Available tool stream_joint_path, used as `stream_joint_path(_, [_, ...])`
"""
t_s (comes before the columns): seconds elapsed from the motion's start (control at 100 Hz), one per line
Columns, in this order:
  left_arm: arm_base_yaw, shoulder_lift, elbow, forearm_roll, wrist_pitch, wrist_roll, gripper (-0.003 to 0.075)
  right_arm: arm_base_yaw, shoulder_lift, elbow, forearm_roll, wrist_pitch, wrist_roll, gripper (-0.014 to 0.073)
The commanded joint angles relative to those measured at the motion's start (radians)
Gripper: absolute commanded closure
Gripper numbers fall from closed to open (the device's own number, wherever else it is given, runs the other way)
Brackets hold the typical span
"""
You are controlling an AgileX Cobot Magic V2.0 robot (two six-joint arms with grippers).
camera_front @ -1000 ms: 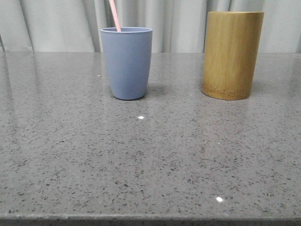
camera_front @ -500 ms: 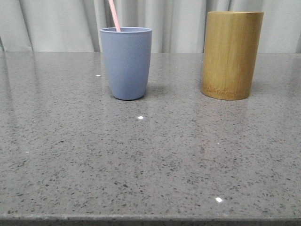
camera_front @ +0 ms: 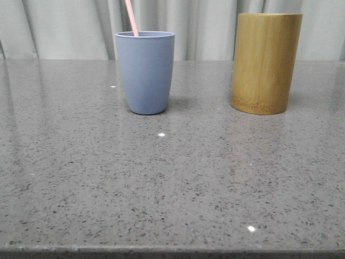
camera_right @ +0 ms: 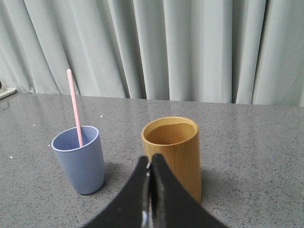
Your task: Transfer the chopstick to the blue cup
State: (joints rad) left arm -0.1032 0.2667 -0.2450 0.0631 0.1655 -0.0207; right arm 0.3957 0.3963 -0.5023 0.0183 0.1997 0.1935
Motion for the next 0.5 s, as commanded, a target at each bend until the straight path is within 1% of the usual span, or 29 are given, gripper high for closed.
stream_joint_path(0.0, [0.030, -0.051, 0.036, -0.013, -0.117, 0.008, 0.0739, -0.007, 0.003, -0.025, -0.011, -0.085, -0.002, 0.0651])
stream_joint_path(0.32, [0.087, -0.310, 0.244, -0.063, -0.119, 0.008, 0.0739, -0.007, 0.003, -0.025, -0.011, -0.085, -0.002, 0.0651])
stream_joint_path(0.36, [0.095, -0.306, 0.259, -0.076, -0.138, 0.008, 0.0739, -0.007, 0.003, -0.025, -0.011, -0.086, -0.002, 0.0651])
stream_joint_path(0.39, [0.097, -0.304, 0.256, -0.076, -0.085, 0.008, 0.0739, -0.007, 0.004, -0.024, -0.011, -0.085, -0.002, 0.0651])
stream_joint_path(0.49, [0.103, -0.306, 0.256, -0.076, -0.081, 0.008, 0.0739, -0.007, 0.006, -0.024, -0.011, -0.083, -0.002, 0.0651])
